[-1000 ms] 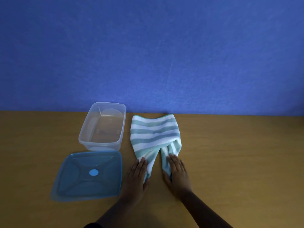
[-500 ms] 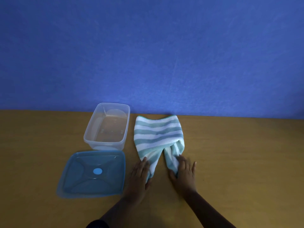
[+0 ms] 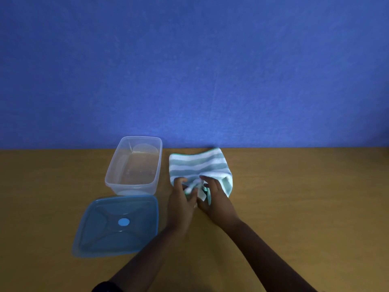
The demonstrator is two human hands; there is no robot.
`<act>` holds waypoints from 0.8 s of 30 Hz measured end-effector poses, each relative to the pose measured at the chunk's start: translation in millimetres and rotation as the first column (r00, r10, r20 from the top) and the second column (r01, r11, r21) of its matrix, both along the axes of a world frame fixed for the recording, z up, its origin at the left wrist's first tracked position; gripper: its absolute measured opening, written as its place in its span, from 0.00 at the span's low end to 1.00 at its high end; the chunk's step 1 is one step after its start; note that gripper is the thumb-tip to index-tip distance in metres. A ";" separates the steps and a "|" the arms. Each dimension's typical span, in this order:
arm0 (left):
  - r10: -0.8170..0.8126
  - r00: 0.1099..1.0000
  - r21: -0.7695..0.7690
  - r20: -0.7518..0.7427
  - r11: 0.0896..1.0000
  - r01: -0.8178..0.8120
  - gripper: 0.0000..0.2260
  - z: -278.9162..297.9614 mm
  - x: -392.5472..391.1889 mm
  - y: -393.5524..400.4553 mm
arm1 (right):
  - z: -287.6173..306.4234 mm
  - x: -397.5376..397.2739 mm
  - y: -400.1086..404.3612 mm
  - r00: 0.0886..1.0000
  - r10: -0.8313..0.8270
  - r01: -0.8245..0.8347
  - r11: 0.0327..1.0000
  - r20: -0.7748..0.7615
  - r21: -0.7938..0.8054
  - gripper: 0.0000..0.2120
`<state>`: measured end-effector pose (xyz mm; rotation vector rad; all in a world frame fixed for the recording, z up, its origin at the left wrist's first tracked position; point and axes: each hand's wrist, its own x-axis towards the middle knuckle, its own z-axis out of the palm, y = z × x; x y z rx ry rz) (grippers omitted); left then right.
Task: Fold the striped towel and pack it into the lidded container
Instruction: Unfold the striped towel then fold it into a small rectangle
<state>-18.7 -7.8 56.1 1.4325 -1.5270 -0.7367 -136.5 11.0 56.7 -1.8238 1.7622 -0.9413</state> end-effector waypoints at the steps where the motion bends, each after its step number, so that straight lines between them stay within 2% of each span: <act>1: 0.025 0.999 -0.014 -0.039 1.000 -0.026 0.13 9.4 -2.1 -2.9 | 8.0 0.7 -0.3 1.000 0.012 -0.012 1.000 0.021 -0.018 0.30; 5: -0.032 0.994 -0.024 -0.100 0.999 0.030 0.08 37.6 -3.0 -16.7 | 32.0 0.7 -3.8 0.997 0.064 -0.058 0.992 0.048 -0.114 0.28; 7: -0.074 0.988 -0.021 -0.138 0.997 0.072 0.08 49.8 -1.5 -20.0 | 43.8 0.9 -6.6 0.999 0.024 -0.017 0.989 0.044 -0.144 0.21; 10: -0.129 0.972 -0.026 -0.196 0.992 0.126 0.10 61.6 -0.6 -18.8 | 59.4 -0.2 -12.1 0.994 -0.073 0.087 0.981 0.084 -0.171 0.05; 12: -0.166 0.960 0.009 -0.227 0.985 0.172 0.11 63.6 -0.9 -14.7 | 66.4 -1.7 -14.6 0.982 -0.134 0.155 0.975 0.132 -0.158 0.01; 16: -0.207 0.954 0.048 -0.217 0.974 0.222 0.06 62.2 3.9 -10.9 | 74.9 -2.7 -13.6 0.960 -0.177 0.213 0.965 0.215 -0.155 0.05; 19: -0.173 0.970 -0.001 -0.169 0.985 0.175 0.02 59.9 9.6 -12.2 | 78.6 -4.3 -11.3 0.916 -0.209 0.269 0.954 0.342 -0.136 0.09; 22: -0.138 0.976 -0.001 -0.171 0.990 0.140 0.02 61.1 11.8 -12.4 | 79.5 -6.3 -8.3 0.855 -0.252 0.326 0.941 0.454 -0.091 0.10; 24: -0.148 0.968 0.002 -0.203 0.988 0.151 0.02 65.6 12.6 -14.1 | 79.0 -8.3 -6.9 0.855 -0.291 0.358 0.930 0.429 -0.082 0.09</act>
